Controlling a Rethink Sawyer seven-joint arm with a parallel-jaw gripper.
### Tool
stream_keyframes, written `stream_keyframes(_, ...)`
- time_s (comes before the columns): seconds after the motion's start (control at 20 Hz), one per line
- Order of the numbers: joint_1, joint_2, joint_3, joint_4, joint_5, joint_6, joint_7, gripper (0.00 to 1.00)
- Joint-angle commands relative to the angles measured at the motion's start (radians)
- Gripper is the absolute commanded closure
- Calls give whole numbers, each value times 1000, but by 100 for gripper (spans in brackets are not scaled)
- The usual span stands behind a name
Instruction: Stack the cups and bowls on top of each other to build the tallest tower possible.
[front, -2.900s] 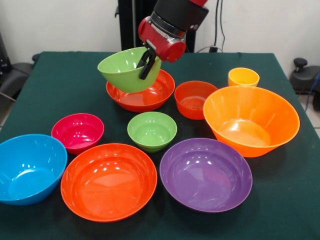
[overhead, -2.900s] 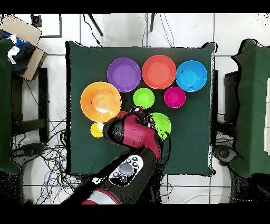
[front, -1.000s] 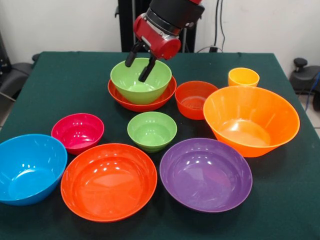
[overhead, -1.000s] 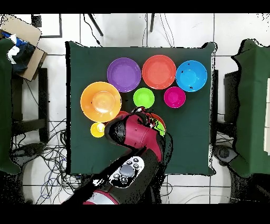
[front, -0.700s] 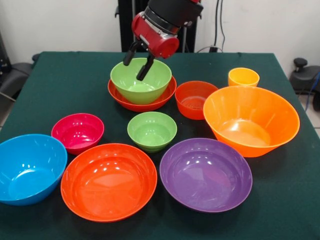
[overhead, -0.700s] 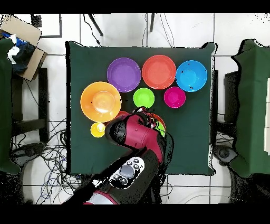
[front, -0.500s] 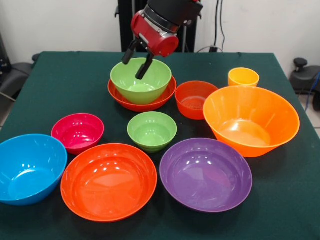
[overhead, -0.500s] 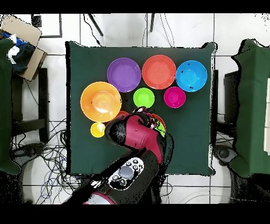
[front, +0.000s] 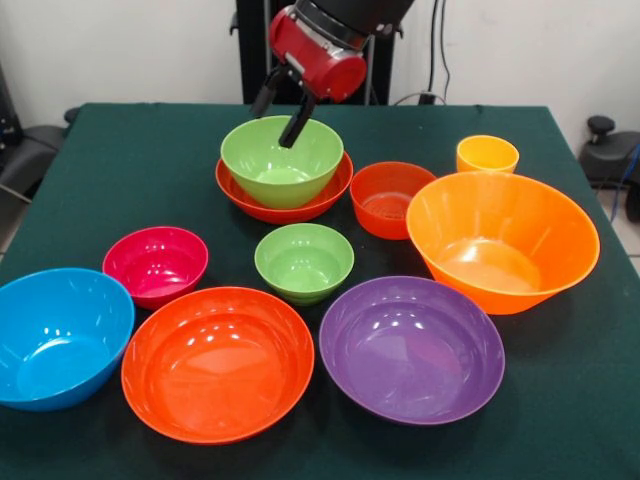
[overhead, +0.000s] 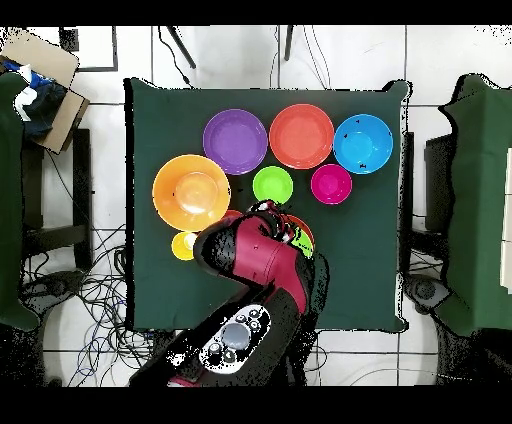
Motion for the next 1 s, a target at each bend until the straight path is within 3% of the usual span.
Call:
stream_keyframes(0.05,-5,-128,94,16,-10,233,58,0)
stream_keyframes(0.3,9,-202,95,50,-14,304,60,0)
stream_keyframes(0.5,30,-219,88,23,-3,382,91,0)
stream_keyframes(1.0,40,-157,101,-67,43,396,178,0)
